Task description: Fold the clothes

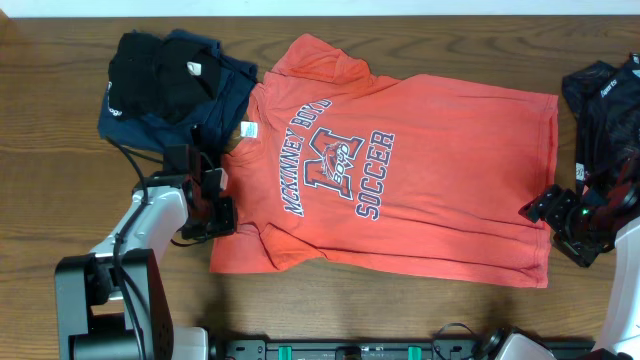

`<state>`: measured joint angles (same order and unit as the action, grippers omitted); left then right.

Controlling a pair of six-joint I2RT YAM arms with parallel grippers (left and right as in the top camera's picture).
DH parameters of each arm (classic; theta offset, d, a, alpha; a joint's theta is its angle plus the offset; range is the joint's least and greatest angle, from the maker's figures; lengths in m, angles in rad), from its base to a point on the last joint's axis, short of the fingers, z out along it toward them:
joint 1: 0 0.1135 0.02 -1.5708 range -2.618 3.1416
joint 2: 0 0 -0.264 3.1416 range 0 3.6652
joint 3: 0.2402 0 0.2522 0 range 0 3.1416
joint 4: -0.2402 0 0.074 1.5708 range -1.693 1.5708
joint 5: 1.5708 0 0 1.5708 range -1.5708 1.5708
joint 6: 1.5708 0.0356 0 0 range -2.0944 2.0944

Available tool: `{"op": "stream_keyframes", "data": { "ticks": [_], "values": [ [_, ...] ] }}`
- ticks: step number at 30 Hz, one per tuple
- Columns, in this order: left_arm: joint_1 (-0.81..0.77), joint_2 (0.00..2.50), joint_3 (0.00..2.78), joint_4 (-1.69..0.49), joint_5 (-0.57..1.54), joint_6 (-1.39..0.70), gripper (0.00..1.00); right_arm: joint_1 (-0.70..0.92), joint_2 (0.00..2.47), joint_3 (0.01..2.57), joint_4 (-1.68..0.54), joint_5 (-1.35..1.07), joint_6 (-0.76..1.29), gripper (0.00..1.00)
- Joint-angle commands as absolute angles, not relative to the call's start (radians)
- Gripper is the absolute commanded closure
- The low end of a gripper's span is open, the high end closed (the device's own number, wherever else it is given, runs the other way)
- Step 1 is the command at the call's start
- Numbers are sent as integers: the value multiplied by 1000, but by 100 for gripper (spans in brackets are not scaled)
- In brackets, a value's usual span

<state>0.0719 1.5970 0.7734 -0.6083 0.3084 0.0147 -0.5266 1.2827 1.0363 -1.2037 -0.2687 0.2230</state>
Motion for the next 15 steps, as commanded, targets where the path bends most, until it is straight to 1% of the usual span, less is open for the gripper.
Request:
{"op": "stream_keyframes", "data": {
  "ticks": [1,2,5,9,15],
  "values": [
    [64,1605,772,-630,365,25,81,-510,1283,1032,-1203,-270,224,17],
    [64,1599,778,-641,366,25,86,-510,1283,1032,-1203,-270,224,17],
    [64,1578,798,-671,366,26,90,-510,1283,1032,-1204,-270,224,17],
    [64,1532,810,-700,362,26,91,-510,1283,1032,-1204,-270,224,17],
    [64,1476,810,-723,304,26,87,-510,1283,1032,-1204,-270,224,17]
  ]
}}
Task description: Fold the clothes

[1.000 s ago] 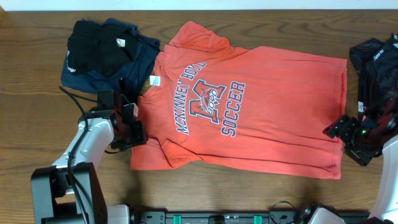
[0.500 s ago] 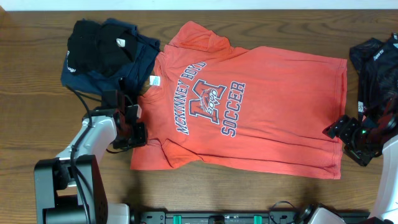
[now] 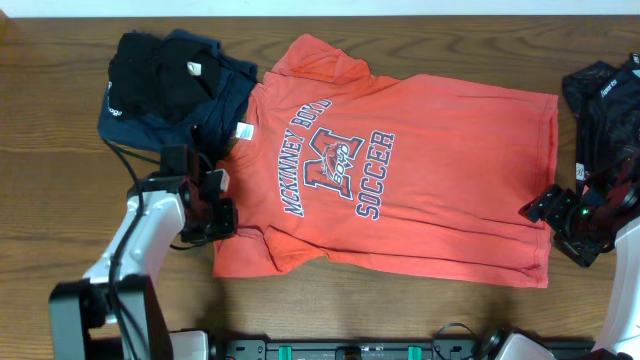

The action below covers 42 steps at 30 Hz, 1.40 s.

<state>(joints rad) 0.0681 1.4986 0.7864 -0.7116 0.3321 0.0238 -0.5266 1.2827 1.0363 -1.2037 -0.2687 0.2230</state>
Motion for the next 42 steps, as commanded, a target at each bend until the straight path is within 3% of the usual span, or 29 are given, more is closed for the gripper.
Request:
{"op": "stream_keyframes", "data": {
  "ticks": [1,3,12,16,25,26,28,29,39,42],
  "values": [
    [64,1475,810,-729,302,26,87,-510,1283,1032,-1204,-270,223,17],
    [64,1476,810,-736,302,26,94,-510,1283,1032,-1203,-270,224,17],
    [64,1420,888,-799,329,18,94,-510,1283,1032,-1184,-254,226,16],
    [64,1349,981,-810,328,14,94,-511,1290,1029,-1170,-129,300,10],
    [64,1299,1013,-823,328,14,94,-536,1375,916,-1143,67,419,9],
    [64,1298,1013,-826,328,14,94,-546,1384,895,-1130,56,423,13],
    [64,1298,1013,-831,329,14,94,-573,1404,849,-1091,7,422,32],
    [64,1299,1013,-833,329,14,94,-583,1411,835,-1080,-13,422,36],
    [64,1298,1013,-834,328,14,94,-623,1445,716,-983,-27,435,43],
    [64,1298,1013,-834,328,14,94,-624,1445,712,-984,-26,434,59]
  ]
}}
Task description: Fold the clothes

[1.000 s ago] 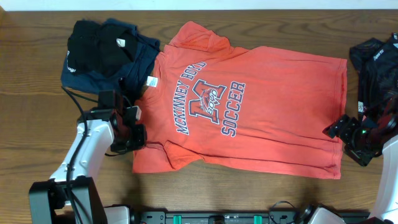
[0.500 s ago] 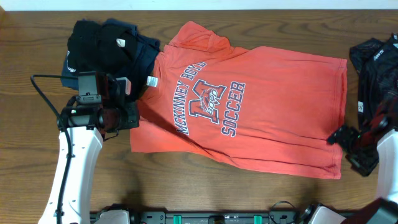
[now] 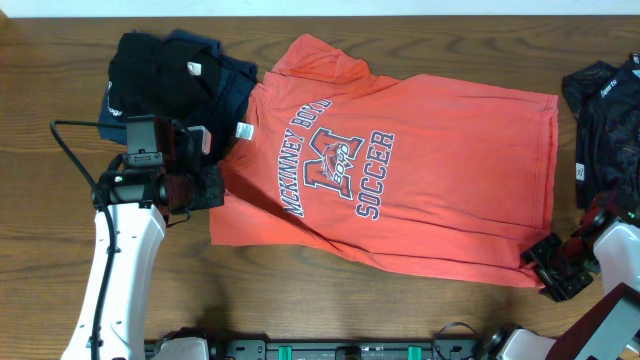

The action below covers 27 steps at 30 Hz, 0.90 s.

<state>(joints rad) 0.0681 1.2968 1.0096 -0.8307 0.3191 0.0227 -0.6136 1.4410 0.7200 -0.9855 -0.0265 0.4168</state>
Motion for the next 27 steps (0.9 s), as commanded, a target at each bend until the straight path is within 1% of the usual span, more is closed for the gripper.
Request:
{"op": "stream_keyframes", "data": {
  "ticks": [1,2,4,14,15,16,17,19,20,27],
  "values": [
    [64,1298,1013,-834,328,14,94,-624,1445,712,-989,-25,434,69],
    [64,1298,1013,-834,328,14,94,-624,1445,712,-992,-20,434,83],
    [64,1298,1013,-833,328,15,94,-624,1444,713,-991,-6,434,99],
    [64,1298,1013,-835,328,15,94,-683,1435,740,-1026,-4,432,99],
    [64,1298,1013,-835,328,15,94,-687,1435,739,-1028,-3,433,88],
    [64,1298,1013,-834,328,15,94,-689,1435,739,-1029,-3,433,71],
    [64,1298,1013,-834,328,15,94,-689,1435,739,-1029,0,433,59],
    [64,1298,1013,-834,328,15,94,-689,1435,738,-1028,4,434,53],
    [64,1298,1013,-835,328,15,94,-689,1435,737,-1025,8,435,52],
    [64,1298,1013,-837,328,15,94,-689,1436,711,-961,11,461,58]
  ]
}}
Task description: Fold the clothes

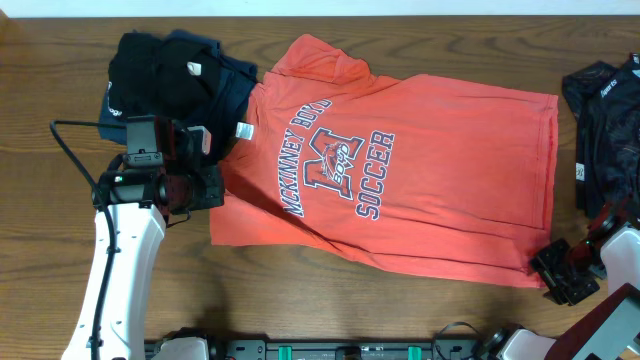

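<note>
An orange T-shirt (400, 170) printed "McKinney Boyd Soccer" lies spread front-up across the table, collar to the left and hem to the right. My left gripper (210, 188) sits at the shirt's left edge by the near sleeve and looks shut on that cloth. The sleeve is tucked in, so the near left corner (225, 232) forms a straight edge. My right gripper (558, 274) rests on the wood just off the hem's near right corner (535, 275), jaws apart, nothing between them.
A pile of dark navy and black clothes (165, 80) lies at the far left, touching the shirt's collar. Another dark garment (605, 130) is heaped at the right edge. A black cable (75, 150) loops out from the left arm.
My right gripper has drawn back a little to the right and nearer the table's front, off the hem corner. The left gripper and the shirt look unchanged.
At first the near sleeve hung out crumpled toward the front edge, my left gripper at its side and the right gripper beside the hem. The left gripper then stood farther back with the sleeve tucked in, the right gripper at the hem's near corner, now just off it.
</note>
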`<state>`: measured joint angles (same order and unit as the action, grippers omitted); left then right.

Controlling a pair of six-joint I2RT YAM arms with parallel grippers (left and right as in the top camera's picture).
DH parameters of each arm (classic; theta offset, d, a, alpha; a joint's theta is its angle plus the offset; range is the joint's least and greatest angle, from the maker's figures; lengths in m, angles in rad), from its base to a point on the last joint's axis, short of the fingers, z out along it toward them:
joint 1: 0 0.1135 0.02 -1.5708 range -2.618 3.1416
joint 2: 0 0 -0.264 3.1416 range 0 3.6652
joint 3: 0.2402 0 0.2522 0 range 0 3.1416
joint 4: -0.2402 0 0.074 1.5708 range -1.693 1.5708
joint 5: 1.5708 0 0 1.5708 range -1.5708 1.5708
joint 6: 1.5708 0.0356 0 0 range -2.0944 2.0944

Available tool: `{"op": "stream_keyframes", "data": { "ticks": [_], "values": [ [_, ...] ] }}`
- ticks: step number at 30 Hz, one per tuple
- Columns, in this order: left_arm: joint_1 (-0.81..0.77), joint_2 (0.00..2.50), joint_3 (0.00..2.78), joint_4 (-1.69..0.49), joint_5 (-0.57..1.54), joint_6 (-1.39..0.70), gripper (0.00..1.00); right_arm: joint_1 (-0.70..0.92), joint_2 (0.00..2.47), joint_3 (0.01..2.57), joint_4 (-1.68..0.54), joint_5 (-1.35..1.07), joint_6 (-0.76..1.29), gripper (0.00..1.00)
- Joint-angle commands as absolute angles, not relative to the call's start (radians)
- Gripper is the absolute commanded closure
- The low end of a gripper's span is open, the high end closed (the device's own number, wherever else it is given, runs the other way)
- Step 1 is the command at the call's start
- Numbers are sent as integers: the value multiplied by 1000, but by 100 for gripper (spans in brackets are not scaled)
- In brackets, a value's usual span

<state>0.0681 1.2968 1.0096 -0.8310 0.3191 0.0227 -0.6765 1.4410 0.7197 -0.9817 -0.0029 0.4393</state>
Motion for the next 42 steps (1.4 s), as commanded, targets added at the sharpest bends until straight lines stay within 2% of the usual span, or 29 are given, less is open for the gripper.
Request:
{"op": "stream_keyframes", "data": {
  "ticks": [1,11,14,15,28,37,42],
  "values": [
    [64,1298,1013,-837,328,15,94,-689,1436,706,-948,11,471,60],
    [64,1298,1013,-837,328,15,94,-689,1436,644,-889,11,479,64],
    [64,1298,1013,-838,328,15,94,-689,1435,632,-876,11,477,96],
    [64,1298,1013,-839,328,15,94,-689,1433,640,-883,11,477,99],
    [64,1227,1014,-882,329,15,94,-689,1230,820,-1097,-70,421,99],
    [43,1155,1014,-787,332,43,94,-689,1176,841,-1006,-136,479,99],
    [12,1169,1014,-701,332,49,94,-687,1186,841,-883,-220,494,99]
  ]
}}
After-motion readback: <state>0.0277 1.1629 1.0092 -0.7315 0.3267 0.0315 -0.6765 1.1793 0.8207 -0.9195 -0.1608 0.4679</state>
